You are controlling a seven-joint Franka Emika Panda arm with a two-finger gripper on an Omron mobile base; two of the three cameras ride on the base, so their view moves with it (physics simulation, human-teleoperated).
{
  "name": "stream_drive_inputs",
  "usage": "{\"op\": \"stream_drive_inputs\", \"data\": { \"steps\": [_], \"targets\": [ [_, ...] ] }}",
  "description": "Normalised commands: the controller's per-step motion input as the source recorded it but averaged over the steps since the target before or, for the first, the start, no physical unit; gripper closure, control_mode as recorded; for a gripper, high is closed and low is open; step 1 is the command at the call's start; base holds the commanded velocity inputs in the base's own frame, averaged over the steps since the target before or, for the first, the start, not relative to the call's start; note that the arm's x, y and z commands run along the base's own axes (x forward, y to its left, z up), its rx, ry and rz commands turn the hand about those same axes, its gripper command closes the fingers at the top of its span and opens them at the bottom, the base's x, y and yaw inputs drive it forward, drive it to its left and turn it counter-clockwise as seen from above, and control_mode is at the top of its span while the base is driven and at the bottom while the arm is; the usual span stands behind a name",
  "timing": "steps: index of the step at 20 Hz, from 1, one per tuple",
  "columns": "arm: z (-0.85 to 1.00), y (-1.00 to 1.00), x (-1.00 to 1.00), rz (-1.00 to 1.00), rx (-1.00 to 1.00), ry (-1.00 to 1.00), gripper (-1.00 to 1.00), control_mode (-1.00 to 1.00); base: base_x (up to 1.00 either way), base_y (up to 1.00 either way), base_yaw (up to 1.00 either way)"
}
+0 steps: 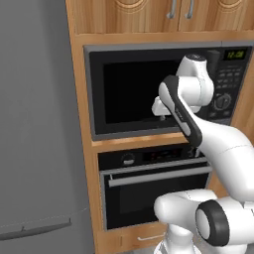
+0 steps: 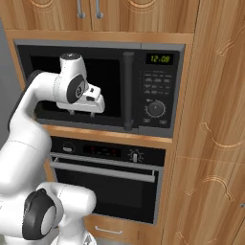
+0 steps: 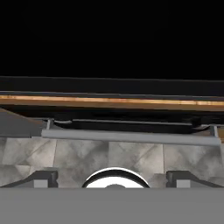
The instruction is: Take the baked cake out of the oven and place it on the plate for cooling. Then close the oven door.
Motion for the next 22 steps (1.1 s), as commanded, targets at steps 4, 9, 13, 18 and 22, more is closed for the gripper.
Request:
{"op": "stream_drive_inputs", "data": {
  "steps": [4,9,13,18,22],
  "targets": [
    [0.0,0.0,0.0,0.0,0.0,0.0,-1.0,1.0,-0.59,-0.14,0.0],
    [0.0,0.0,0.0,0.0,0.0,0.0,-1.0,1.0,-0.55,-0.12,0.01],
    [0.0,0.0,0.0,0.0,0.0,0.0,-1.0,1.0,-0.48,-0.1,0.0],
    [0.0,0.0,0.0,0.0,0.0,0.0,-1.0,1.0,-0.4,-0.13,0.0],
    [0.0,0.0,0.0,0.0,0.0,0.0,-1.0,1.0,-0.47,-0.16,0.0]
  ]
}}
